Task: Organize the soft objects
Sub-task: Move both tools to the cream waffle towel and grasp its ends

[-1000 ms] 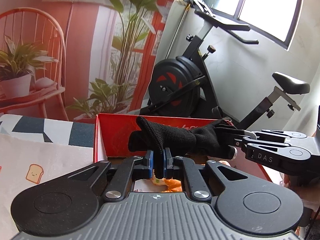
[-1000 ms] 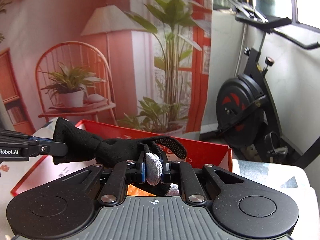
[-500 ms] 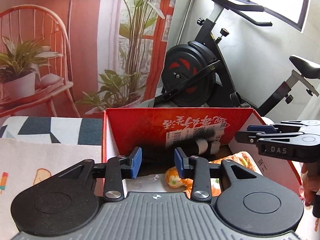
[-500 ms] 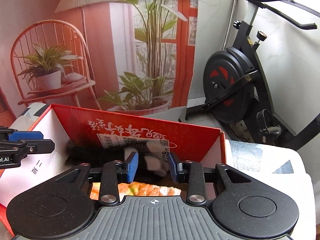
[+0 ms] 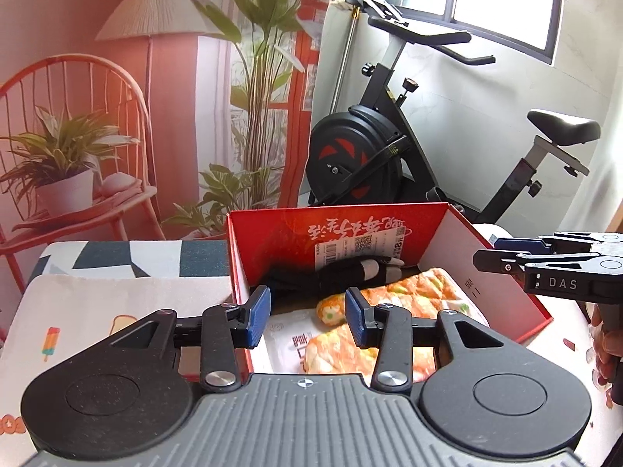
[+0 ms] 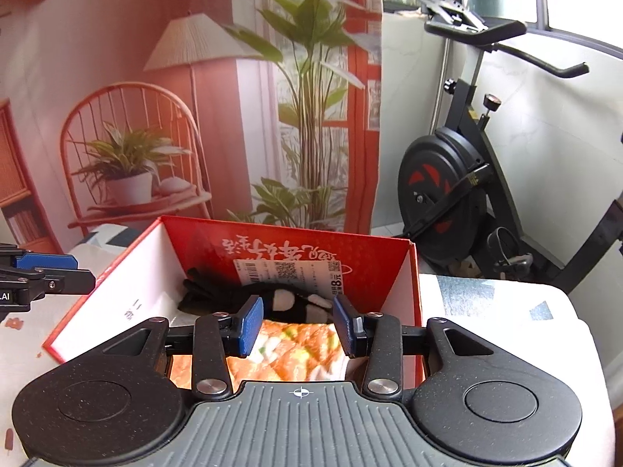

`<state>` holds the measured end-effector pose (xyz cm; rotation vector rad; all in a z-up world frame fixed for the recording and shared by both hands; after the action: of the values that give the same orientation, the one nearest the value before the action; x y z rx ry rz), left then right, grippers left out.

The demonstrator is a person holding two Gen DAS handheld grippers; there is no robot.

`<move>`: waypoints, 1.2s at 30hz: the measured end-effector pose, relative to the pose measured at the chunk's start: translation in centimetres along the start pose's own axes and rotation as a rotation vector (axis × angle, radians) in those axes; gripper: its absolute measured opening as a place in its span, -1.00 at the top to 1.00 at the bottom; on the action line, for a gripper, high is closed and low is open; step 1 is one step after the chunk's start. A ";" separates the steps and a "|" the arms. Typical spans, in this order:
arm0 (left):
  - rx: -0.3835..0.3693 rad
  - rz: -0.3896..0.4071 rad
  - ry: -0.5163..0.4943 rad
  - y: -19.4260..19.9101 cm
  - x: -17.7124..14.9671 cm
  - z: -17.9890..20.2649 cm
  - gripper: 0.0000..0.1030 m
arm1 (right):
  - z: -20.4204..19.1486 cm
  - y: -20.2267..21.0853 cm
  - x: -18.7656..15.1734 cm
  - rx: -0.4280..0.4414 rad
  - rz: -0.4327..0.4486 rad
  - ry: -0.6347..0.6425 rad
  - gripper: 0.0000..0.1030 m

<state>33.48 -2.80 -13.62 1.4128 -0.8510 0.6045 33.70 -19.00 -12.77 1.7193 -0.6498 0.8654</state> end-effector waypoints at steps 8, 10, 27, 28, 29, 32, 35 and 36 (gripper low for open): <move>0.014 0.003 0.018 4.1 -4.4 -0.9 0.14 | -2.0 4.9 -4.0 0.003 0.065 0.007 0.25; 0.018 -0.005 0.026 4.8 -5.9 -1.3 0.14 | -2.5 5.9 -5.4 0.014 0.069 -0.001 0.25; 0.051 -0.146 0.131 5.9 -16.9 -3.6 0.14 | -7.3 10.8 -19.2 0.012 0.075 -0.075 0.25; 0.044 -0.145 0.138 6.0 -17.2 -3.6 0.14 | -7.6 10.8 -19.8 0.008 0.075 -0.072 0.25; 0.039 -0.140 0.142 6.1 -17.4 -3.6 0.14 | -7.9 10.8 -20.3 0.005 0.075 -0.072 0.25; 0.037 -0.133 0.139 6.2 -18.2 -3.2 0.14 | -8.3 10.6 -21.7 -0.003 0.077 -0.086 0.25; 0.043 -0.142 0.121 6.0 -18.8 -2.8 0.14 | -7.9 10.2 -22.6 -0.014 0.068 -0.108 0.25; 0.042 -0.144 0.119 5.9 -19.0 -2.7 0.14 | -7.8 10.1 -22.8 -0.019 0.067 -0.114 0.25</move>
<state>18.12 2.77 -25.25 1.4475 -0.6394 0.5925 10.66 -14.35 -24.09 1.7469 -0.7938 0.8093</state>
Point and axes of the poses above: each gripper's, at about its wrist camera, not at the fingertips, and y roughly against the way its jaws point, z to its right, x to its top, the point moved 3 cm from there along -y, roughly the way its jaws point, and after that the axes turned 12 degrees about x, right-handed, at the moved point
